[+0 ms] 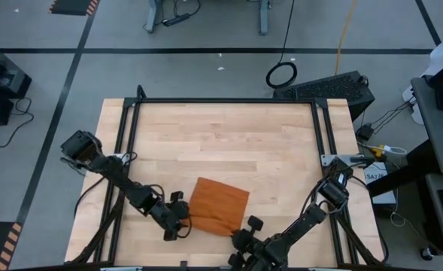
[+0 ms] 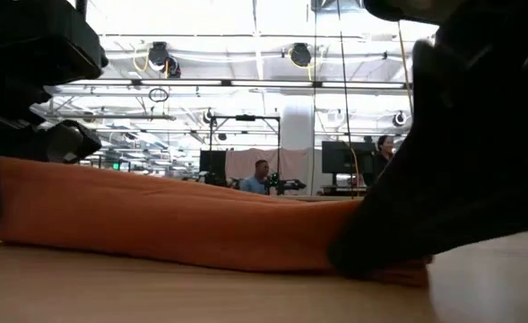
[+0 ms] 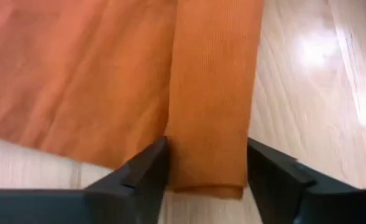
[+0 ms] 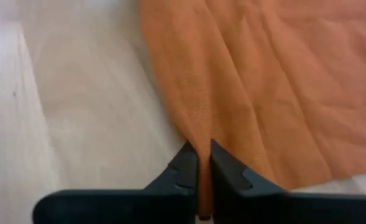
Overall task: Roll towel into tight, uniform cylinder
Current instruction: Roll the brown towel
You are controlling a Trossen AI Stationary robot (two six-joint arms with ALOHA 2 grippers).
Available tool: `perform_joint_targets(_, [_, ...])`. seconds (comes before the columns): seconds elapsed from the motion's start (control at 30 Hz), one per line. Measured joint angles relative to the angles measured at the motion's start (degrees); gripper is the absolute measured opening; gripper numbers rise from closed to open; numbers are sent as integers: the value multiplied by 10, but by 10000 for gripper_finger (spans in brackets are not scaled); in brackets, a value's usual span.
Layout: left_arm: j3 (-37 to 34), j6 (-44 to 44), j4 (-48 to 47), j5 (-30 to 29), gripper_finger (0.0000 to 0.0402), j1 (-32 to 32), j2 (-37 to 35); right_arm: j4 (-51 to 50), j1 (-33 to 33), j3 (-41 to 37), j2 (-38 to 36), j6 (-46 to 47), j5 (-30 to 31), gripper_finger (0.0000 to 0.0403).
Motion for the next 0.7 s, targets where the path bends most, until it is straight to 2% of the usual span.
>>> perform_joint_targets(0.17, [0, -1, -28, -2, 254, -13, -17, 0, -14, 0, -17, 1, -65, 4])
perform_joint_targets(0.33, [0, -1, -106, -16, 267, -49, -64, 15, -33, 1, -27, 1, -137, 5])
perform_joint_targets(0.43, [0, 3, -109, -67, 267, -88, -87, 17, -41, 0, -37, 1, -158, 4])
perform_joint_targets(0.53, [0, 33, -74, -156, 267, -134, -92, 18, -48, -1, -50, -2, -177, 3])
perform_joint_targets(0.6, [0, 69, -28, -206, 267, -158, -81, 16, -50, -1, -61, -2, -182, 3])
perform_joint_targets(0.7, [0, 155, 45, -249, 267, -185, -50, 10, -52, 0, -71, -3, -182, 3])
